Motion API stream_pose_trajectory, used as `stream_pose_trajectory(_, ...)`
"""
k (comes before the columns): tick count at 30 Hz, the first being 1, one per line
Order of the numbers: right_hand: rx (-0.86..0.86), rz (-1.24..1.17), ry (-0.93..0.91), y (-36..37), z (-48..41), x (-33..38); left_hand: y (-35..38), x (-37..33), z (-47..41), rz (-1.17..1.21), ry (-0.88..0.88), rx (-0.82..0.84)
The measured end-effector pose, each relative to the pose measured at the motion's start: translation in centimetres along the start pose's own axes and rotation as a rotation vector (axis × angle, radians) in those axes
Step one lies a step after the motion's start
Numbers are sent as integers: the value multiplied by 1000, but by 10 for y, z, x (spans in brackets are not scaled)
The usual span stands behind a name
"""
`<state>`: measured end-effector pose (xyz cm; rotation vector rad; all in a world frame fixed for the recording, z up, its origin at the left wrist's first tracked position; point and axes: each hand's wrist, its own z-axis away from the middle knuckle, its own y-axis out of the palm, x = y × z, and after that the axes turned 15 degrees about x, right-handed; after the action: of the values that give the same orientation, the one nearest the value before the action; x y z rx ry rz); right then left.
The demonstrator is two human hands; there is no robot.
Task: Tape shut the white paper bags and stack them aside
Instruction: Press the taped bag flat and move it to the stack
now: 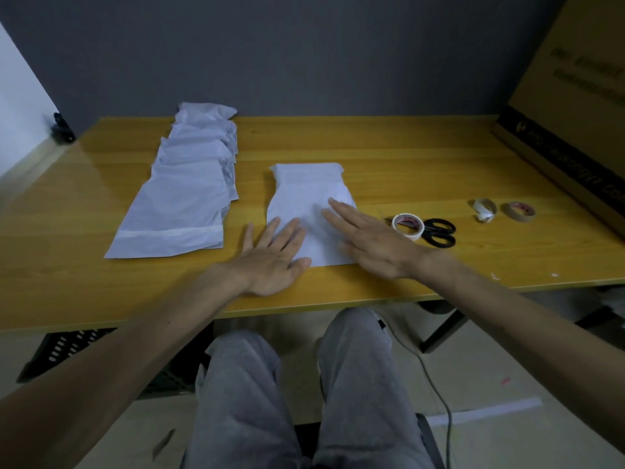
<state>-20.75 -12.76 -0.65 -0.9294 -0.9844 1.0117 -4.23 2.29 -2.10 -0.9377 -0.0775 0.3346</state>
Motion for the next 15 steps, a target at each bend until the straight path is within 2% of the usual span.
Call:
stream_pose_trajectory(5, 76, -68, 59, 14, -31, 21, -2, 1, -1, 14, 11, 2)
stream_pose_trajectory(15, 50, -12, 100, 28, -36, 15, 12, 12, 4, 55, 16, -76)
